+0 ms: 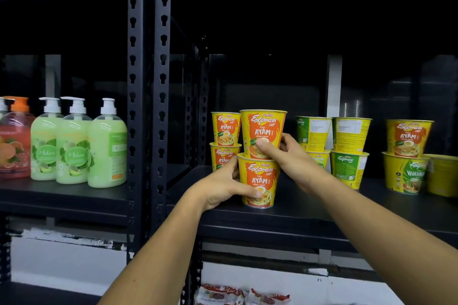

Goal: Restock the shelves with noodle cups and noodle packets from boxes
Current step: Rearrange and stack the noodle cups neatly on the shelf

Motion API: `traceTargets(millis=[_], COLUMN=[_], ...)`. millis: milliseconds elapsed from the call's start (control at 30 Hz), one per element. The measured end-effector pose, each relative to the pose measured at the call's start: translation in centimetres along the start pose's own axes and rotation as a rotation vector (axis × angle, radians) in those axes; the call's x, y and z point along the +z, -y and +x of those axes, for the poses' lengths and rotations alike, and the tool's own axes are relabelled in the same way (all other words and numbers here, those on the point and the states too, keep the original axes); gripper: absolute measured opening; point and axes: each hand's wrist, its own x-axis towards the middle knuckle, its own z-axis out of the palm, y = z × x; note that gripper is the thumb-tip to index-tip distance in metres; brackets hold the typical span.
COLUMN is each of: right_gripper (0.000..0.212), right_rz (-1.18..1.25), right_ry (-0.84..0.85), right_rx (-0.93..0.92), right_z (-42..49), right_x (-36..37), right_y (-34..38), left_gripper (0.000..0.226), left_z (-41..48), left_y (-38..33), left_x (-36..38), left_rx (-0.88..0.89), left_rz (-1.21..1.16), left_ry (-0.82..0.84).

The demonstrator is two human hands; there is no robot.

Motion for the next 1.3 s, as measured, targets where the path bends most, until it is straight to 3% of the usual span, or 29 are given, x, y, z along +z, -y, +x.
traceTargets(millis=[133,300,400,467,600,700,867,1033,1300], right_gripper=[0.101,0.109,0.075,0.067,0.085,0.097,0.096,0.089,0.081], right_rz=[0.029,-0.022,-0.043,-0.061,-0.148,-0.193,-0.244,-0.231,-0.197], right_ry=[0.043,0.214,0.296,0.328,0.360,0.355,0.353,0.345,0.340], right_rx=[0.019,0.118,0.124,0.126,0.142,0.126,0.127,0.121,0.124], right_z=[-1.5,-2.9,-3.1,-3.1,-2.8,-2.7,-2.8,-2.9,-2.8], right_x=[-0.6,-2.4,-2.2,-2.1,-1.9,-1.6,-1.2,-1.2,-1.4], right_y=[-2.1,-4.2,-4.1,-3.9,-4.3,-4.5,-3.8,-3.8,-4.0], left_gripper=[0.085,0.081,0.081,0.084,0.090,0.074,0.053,0.048,0.060], left_z=[0.0,0.3,0.3,0.4,0.5,0.5,0.7,1.6,3.0], left_y=[0.1,0.2,0.4,0.6,0.8,0.5,-0.4,-1.1,-1.7], left_x=[0.0,0.0,-0.1,-0.2,-0.4,-0.2,0.3,1.0,1.5], left_rx=[0.004,0.016,0.046,0.068,0.119,0.168,0.219,0.245,0.236], left_rz=[0.000,-0.015,-0.062,-0.073,-0.084,-0.065,-0.044,-0.064,-0.060], left_ry=[0.009,0.018,-0.003,-0.030,-0.093,-0.150,-0.262,-0.284,-0.323])
